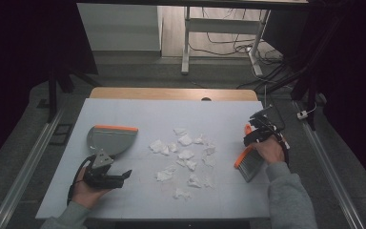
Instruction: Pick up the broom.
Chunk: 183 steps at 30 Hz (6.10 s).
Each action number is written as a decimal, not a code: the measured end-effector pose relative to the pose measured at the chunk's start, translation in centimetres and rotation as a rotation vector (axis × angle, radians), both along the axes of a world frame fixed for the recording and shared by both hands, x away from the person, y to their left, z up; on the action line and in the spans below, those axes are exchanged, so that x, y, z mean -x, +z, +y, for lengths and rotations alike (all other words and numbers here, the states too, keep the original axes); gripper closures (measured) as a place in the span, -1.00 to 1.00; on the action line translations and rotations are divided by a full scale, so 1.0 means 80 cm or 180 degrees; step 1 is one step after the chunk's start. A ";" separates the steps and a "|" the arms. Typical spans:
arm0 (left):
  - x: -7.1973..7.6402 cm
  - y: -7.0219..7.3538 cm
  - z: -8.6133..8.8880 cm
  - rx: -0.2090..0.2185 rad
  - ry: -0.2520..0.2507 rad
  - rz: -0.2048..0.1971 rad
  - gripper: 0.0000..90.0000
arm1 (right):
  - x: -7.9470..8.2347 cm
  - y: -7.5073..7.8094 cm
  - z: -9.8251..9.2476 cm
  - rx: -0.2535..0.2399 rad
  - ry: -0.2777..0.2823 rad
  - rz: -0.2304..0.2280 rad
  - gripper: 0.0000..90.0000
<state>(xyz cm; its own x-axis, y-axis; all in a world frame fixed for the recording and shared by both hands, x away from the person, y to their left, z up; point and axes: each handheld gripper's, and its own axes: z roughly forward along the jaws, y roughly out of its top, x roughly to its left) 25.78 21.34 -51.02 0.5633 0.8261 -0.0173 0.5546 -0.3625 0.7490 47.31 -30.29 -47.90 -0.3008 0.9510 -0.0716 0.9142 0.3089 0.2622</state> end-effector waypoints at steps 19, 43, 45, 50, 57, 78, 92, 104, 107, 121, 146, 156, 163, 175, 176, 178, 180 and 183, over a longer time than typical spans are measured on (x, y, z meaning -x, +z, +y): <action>0.002 0.001 -0.003 -0.0018 -0.0019 -0.0020 -0.62 | -0.006 -0.008 0.008 -0.0024 -0.0355 0.0218 0.32; 0.004 0.003 -0.004 -0.0029 0.0000 -0.0041 -0.62 | 0.006 -0.009 0.016 0.0057 -0.0165 -0.0007 0.58; 0.004 0.003 -0.004 -0.0024 0.0000 -0.0046 -0.62 | 0.006 -0.008 0.013 0.0004 -0.0108 0.0010 0.58; 0.002 0.002 -0.003 -0.0023 0.0000 -0.0040 -0.62 | 0.013 0.003 -0.001 -0.0299 0.0028 -0.0042 0.58; 0.004 0.003 -0.004 -0.0019 0.0002 -0.0102 -0.61 | 0.035 0.027 -0.018 -0.0902 0.0213 -0.0267 0.59; -0.002 0.005 -0.011 0.0026 -0.0009 -0.0080 -0.61 | 0.078 0.065 -0.033 -0.1977 0.0420 -0.0791 0.58; -0.007 0.022 -0.039 0.0143 -0.0162 -0.0159 -0.61 | 0.094 0.080 0.012 -0.2494 0.0607 -0.1148 0.58; -0.018 0.045 -0.115 0.0245 -0.0608 -0.0256 -0.60 | 0.108 0.078 0.070 -0.2634 0.0605 -0.1419 0.58; -0.022 0.047 -0.136 0.0240 -0.0724 -0.0246 -0.59 | 0.111 0.073 0.084 -0.2642 0.0598 -0.1450 0.58; -0.043 0.038 -0.211 0.0394 -0.0962 -0.0170 -0.52 | 0.122 0.047 0.132 -0.2699 0.0554 -0.1574 0.58; -0.061 0.020 -0.219 0.0663 -0.0791 -0.0221 0.53 | 0.139 0.039 0.155 -0.3034 0.0410 -0.1738 0.58; -0.068 0.026 -0.200 0.0699 -0.0759 -0.0143 0.71 | 0.146 0.044 0.157 -0.3088 0.0453 -0.1757 0.57; -0.067 0.044 -0.179 0.0488 -0.0902 -0.0220 0.73 | 0.147 0.055 0.158 -0.3025 0.0733 -0.1722 0.35; -0.061 0.060 -0.135 0.0181 -0.1107 -0.0212 0.73 | 0.158 0.071 0.120 -0.2529 0.1528 -0.1707 -0.16; -0.061 0.062 -0.132 0.0121 -0.1149 -0.0192 0.73 | 0.160 0.072 0.116 -0.2476 0.1596 -0.1703 -0.16; -0.061 0.062 -0.131 0.0102 -0.1167 -0.0176 0.73 | 0.162 0.074 0.110 -0.2405 0.1690 -0.1677 -0.17; -0.062 0.063 -0.128 0.0094 -0.1201 -0.0153 0.73 | 0.162 0.074 0.107 -0.2373 0.1723 -0.1661 -0.18; -0.063 0.063 -0.125 0.0089 -0.1221 -0.0125 0.73 | 0.164 0.076 0.103 -0.2198 0.1815 -0.1684 -0.18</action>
